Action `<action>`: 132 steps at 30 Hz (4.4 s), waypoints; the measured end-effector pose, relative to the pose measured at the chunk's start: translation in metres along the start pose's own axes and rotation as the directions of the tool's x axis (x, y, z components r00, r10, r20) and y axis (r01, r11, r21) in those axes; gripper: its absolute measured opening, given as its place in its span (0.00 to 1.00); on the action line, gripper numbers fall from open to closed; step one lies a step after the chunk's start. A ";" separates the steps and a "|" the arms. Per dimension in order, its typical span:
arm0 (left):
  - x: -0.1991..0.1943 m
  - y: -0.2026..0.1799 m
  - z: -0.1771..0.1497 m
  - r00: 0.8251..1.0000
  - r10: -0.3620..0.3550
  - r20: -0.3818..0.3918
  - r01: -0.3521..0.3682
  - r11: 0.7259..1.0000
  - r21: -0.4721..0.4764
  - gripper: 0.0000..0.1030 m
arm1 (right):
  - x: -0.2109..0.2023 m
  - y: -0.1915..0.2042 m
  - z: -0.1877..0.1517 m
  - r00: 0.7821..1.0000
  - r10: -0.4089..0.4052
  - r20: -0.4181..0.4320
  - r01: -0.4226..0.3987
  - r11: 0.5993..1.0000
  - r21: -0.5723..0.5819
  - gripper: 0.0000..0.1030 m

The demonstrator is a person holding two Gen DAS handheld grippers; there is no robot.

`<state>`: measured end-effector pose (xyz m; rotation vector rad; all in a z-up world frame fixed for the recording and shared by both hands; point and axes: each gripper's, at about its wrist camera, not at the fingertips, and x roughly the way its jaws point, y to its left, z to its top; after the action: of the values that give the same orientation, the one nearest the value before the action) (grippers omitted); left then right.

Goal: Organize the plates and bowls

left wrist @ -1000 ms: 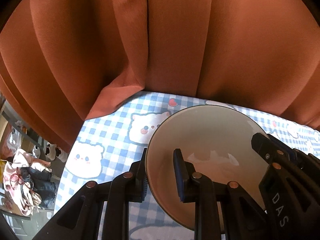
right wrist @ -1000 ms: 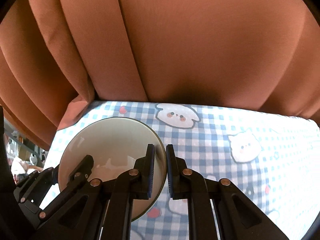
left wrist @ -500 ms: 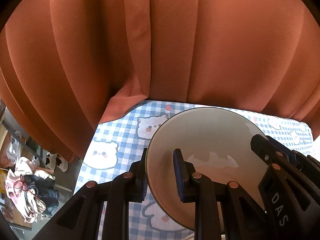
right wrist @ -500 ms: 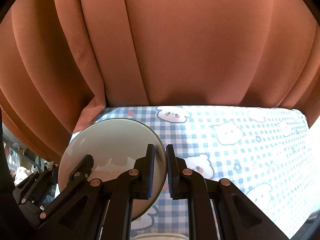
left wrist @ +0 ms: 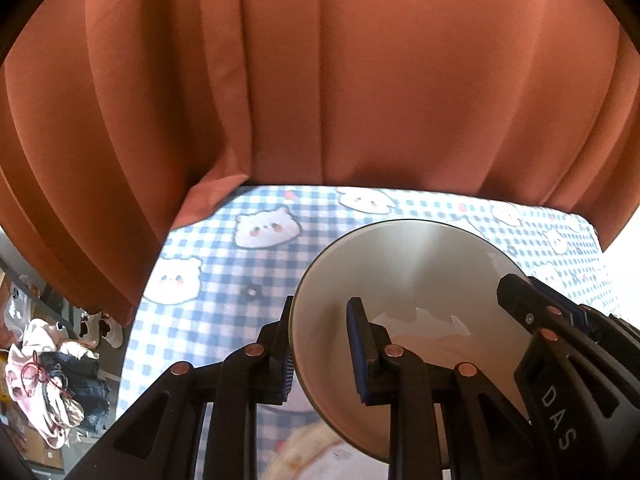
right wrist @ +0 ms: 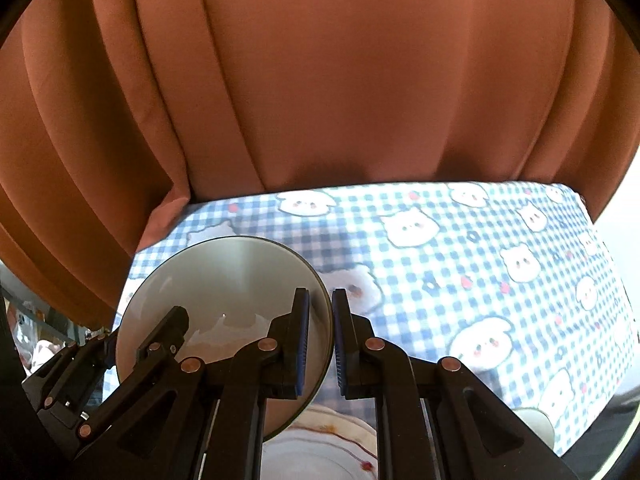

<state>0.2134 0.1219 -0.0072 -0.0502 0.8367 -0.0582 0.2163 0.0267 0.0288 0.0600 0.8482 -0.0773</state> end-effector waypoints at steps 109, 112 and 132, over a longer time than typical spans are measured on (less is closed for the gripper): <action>0.027 -0.171 -0.153 0.874 -0.301 -0.381 0.306 0.951 -0.048 0.58 | 0.000 -0.223 -0.144 0.960 -0.017 -0.279 0.056 0.990 0.132 0.68; 0.025 -0.172 -0.153 0.872 -0.309 -0.379 0.320 0.947 -0.036 0.55 | 0.001 -0.228 -0.147 0.959 -0.006 -0.284 0.054 0.986 0.160 0.70; 0.026 -0.189 -0.150 0.904 -0.177 -0.389 0.198 0.980 0.014 0.56 | 0.043 -0.265 -0.154 0.906 0.306 -0.293 -0.208 0.924 0.322 0.70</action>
<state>0.1133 -0.0720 -0.1143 -0.0706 1.2241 -0.2801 0.1050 -0.2263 -0.1109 0.4691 1.1625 0.0661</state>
